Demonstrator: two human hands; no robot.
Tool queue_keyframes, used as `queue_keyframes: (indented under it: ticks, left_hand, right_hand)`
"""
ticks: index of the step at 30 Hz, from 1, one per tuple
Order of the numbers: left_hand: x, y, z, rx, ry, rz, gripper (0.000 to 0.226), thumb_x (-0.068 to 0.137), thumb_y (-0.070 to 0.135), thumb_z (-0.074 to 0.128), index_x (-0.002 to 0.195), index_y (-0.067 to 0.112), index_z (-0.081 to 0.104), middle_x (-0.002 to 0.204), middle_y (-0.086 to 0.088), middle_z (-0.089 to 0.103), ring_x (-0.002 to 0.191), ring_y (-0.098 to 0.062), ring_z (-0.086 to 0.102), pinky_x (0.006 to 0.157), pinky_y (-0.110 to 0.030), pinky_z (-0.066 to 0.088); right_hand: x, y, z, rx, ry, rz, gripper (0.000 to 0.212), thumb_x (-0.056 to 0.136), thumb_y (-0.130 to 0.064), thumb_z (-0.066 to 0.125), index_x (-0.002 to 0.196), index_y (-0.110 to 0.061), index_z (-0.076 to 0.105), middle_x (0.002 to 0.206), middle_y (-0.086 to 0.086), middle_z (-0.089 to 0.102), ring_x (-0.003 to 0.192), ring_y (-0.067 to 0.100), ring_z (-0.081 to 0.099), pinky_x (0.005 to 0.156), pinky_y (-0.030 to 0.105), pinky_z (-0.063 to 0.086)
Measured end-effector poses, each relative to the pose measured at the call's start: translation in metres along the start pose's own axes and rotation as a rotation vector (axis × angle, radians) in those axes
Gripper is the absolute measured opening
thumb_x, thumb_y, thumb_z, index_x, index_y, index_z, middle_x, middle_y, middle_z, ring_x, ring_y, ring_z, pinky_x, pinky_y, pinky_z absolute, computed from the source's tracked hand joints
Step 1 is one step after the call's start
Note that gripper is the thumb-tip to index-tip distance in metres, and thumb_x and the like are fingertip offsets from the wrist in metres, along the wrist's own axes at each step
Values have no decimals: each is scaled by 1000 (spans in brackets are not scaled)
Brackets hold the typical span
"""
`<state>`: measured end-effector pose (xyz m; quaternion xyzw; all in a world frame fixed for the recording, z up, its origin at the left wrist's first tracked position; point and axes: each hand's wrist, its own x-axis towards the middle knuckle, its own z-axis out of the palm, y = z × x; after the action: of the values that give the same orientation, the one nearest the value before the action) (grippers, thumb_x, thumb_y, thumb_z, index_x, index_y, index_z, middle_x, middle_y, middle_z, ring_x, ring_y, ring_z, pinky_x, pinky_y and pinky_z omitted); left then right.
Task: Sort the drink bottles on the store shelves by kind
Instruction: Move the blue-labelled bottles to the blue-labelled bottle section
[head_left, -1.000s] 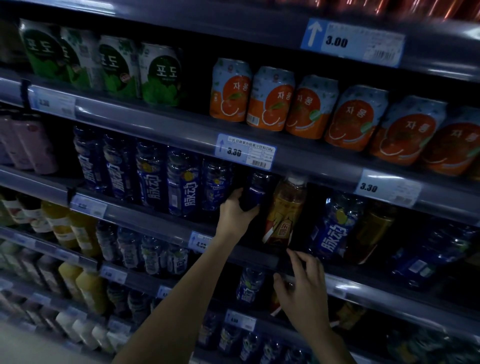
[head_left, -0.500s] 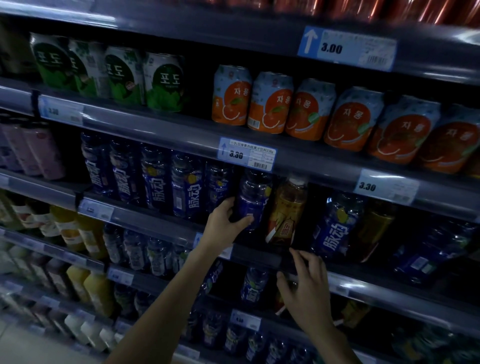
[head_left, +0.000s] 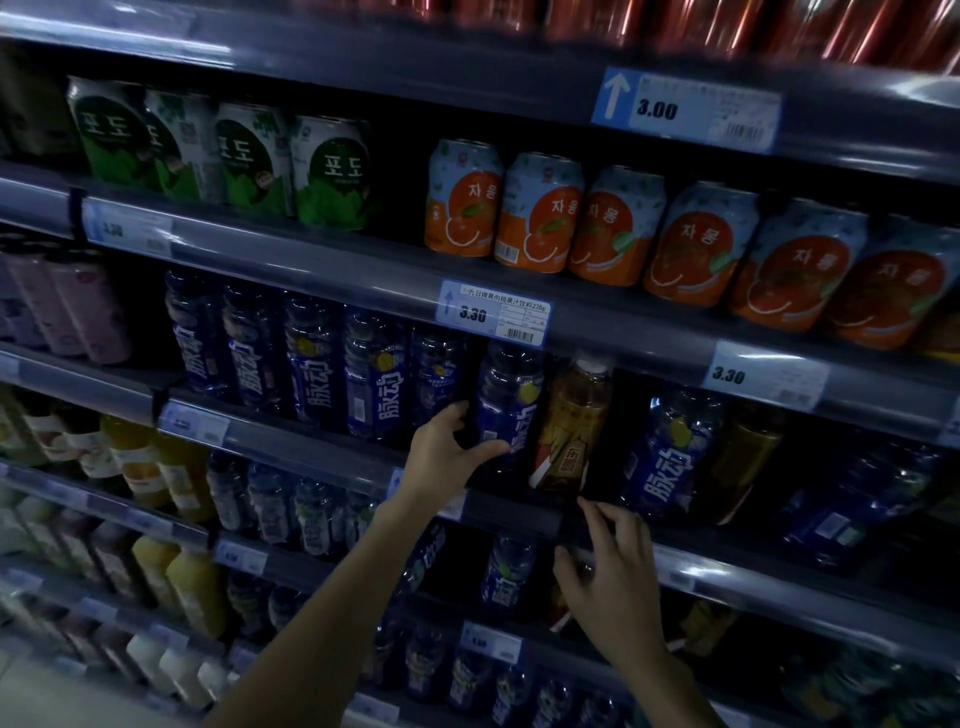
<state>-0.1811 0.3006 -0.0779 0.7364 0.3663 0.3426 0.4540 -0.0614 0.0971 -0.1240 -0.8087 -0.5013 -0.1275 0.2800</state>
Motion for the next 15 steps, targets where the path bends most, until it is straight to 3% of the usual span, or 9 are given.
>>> queue_keyframes:
  ticks: [3,5,8,12,15]
  left_hand:
    - [-3,-2,-13,-44,-145,41,57,76,40,75,126,25,52,112,20,61,117,-11,54,82,-12,45]
    - [-8,0,-11,-33,-144,45,67,72,47,75,129,23,50,118,12,61,118,-14,53,91,-27,49]
    - [-14,4,2,151,-2,29,95,63,59,76,139,16,37,140,-5,41,127,-24,42,101,-46,43]
    - [-17,6,17,128,150,50,83,69,48,78,135,17,40,131,0,43,121,-20,45,98,-41,45]
    - [-15,3,15,73,134,62,73,69,42,80,130,18,46,122,4,49,114,-16,50,91,-33,47]
  right_hand:
    - [-1,0,-1,0,-3,1,55,81,-30,71,130,-10,56,120,6,50,112,27,49,90,37,44]
    - [-1,-1,-1,2,1,-11,56,80,-28,72,129,-8,56,118,7,51,111,27,49,90,37,44]
    - [0,-2,-1,8,6,-10,56,78,-26,73,128,-7,57,118,8,52,111,28,49,90,38,44]
    - [0,1,0,0,0,-18,57,78,-26,74,129,-7,57,118,8,52,112,28,50,91,39,45]
    - [0,2,-1,4,-5,-20,57,79,-27,72,130,-8,56,119,7,51,112,27,49,91,40,45]
